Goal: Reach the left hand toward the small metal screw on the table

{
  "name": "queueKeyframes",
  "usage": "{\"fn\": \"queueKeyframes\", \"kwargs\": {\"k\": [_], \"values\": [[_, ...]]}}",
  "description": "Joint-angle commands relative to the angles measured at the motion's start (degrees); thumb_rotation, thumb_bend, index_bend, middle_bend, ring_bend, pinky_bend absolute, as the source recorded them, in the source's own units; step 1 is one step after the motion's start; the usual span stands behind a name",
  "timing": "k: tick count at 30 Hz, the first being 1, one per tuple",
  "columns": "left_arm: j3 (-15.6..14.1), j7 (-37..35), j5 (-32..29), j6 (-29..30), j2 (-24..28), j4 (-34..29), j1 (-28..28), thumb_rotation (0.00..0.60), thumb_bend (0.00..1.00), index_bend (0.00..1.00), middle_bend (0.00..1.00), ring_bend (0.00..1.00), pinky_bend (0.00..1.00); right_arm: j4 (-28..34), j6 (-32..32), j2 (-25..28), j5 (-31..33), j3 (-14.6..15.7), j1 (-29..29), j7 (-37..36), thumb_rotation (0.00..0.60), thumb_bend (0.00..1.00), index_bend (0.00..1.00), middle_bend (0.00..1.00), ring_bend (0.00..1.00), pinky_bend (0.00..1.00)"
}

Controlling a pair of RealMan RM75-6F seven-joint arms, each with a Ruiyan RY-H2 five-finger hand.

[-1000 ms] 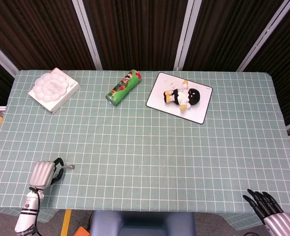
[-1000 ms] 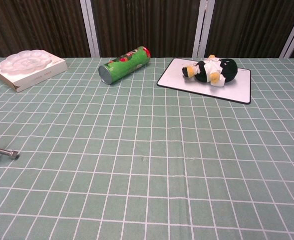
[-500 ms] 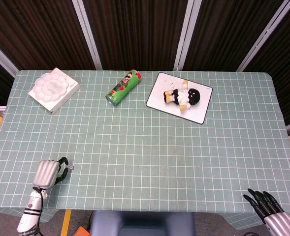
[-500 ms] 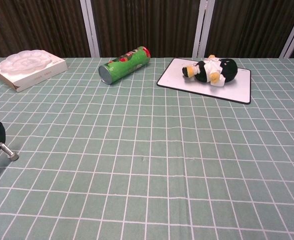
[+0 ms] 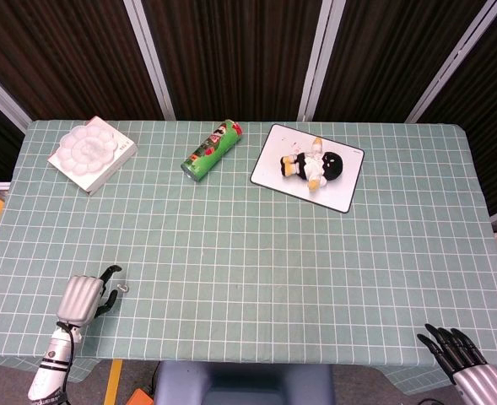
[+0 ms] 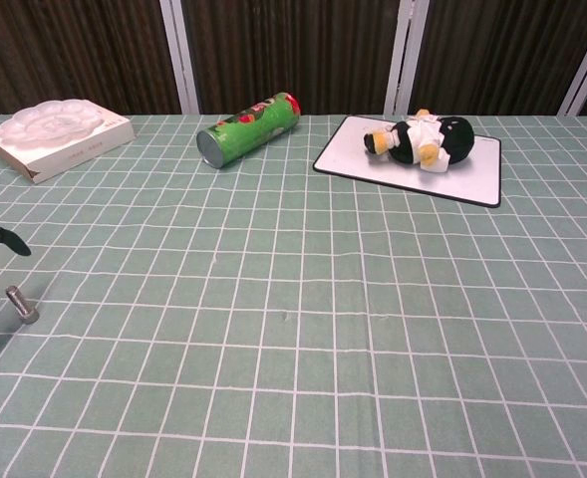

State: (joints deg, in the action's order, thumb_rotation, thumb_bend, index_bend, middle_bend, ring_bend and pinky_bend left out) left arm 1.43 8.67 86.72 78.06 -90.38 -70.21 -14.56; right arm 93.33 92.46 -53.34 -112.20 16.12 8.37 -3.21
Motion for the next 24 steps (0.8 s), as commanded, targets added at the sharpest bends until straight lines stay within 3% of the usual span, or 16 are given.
{"fn": "queueKeyframes", "kwargs": {"k": [1, 2, 3, 4, 6, 8, 11, 13, 18, 24], "values": [[-0.3, -1.5, 1.6, 3.2, 2.1, -2.7, 1.1, 0.6, 0.41, 0.19, 0.94, 0.97, 1.0, -0.1, 0.2, 0.1, -0.1, 0.0, 0.1, -0.1, 0.6, 0.18, 0.0, 0.0, 0.0, 0.0], [-0.8, -3.5, 3.0, 5.6, 3.5, -4.7, 1.9, 0.6, 0.41, 0.15, 0.84, 0.88, 0.98, -0.1, 0.5, 0.1, 0.0, -0.1, 0.1, -0.2, 0.6, 0.18, 0.0, 0.0, 0.0, 0.0], [-1.7, -5.8, 4.3, 7.1, 5.1, -6.6, 2.6, 0.6, 0.41, 0.12, 0.7, 0.74, 0.88, -0.1, 0.7, 0.1, 0.1, -0.2, 0.2, -0.2, 0.6, 0.18, 0.0, 0.0, 0.0, 0.0], [-2.8, -8.2, 5.7, 8.3, 7.3, -8.9, 3.3, 0.6, 0.41, 0.09, 0.54, 0.54, 0.71, -0.2, 0.9, 0.0, 0.2, -0.3, 0.3, -0.3, 0.6, 0.18, 0.0, 0.0, 0.0, 0.0], [-6.7, -13.6, 9.6, 10.9, 13.6, -15.1, 5.1, 0.6, 0.41, 0.02, 0.18, 0.13, 0.26, -0.3, 1.1, -0.1, 0.4, -0.5, 0.3, -0.2, 0.6, 0.18, 0.0, 0.0, 0.0, 0.0], [-11.8, -17.4, 14.7, 14.0, 20.3, -20.3, 7.3, 0.6, 0.4, 0.0, 0.03, 0.0, 0.1, -0.3, 1.3, -0.1, 0.4, -0.6, 0.4, -0.2, 0.6, 0.18, 0.0, 0.0, 0.0, 0.0], [-17.1, -14.3, 21.7, 18.9, 26.1, -22.7, 10.8, 0.6, 0.38, 0.0, 0.0, 0.0, 0.03, -0.5, 2.2, 0.0, 0.3, -0.8, 0.4, -0.9, 0.6, 0.18, 0.0, 0.0, 0.0, 0.0], [-18.3, -10.5, 24.1, 21.2, 27.2, -23.2, 13.0, 0.6, 0.37, 0.0, 0.0, 0.0, 0.01, -0.6, 2.9, 0.2, 0.6, -1.1, 0.4, -1.9, 0.6, 0.18, 0.0, 0.0, 0.0, 0.0], [-18.6, -4.3, 24.5, 22.0, 28.5, -24.5, 15.8, 0.6, 0.37, 0.0, 0.0, 0.0, 0.0, -1.1, 3.0, 1.3, 1.7, -1.2, 0.1, -5.0, 0.6, 0.18, 0.0, 0.0, 0.0, 0.0], [-17.7, -2.0, 23.4, 21.9, 29.8, -26.4, 17.3, 0.6, 0.37, 0.0, 0.0, 0.0, 0.0, -2.9, 4.3, 2.6, -2.0, 1.0, 0.5, -6.8, 0.6, 0.18, 0.0, 0.0, 0.0, 0.0]]}}
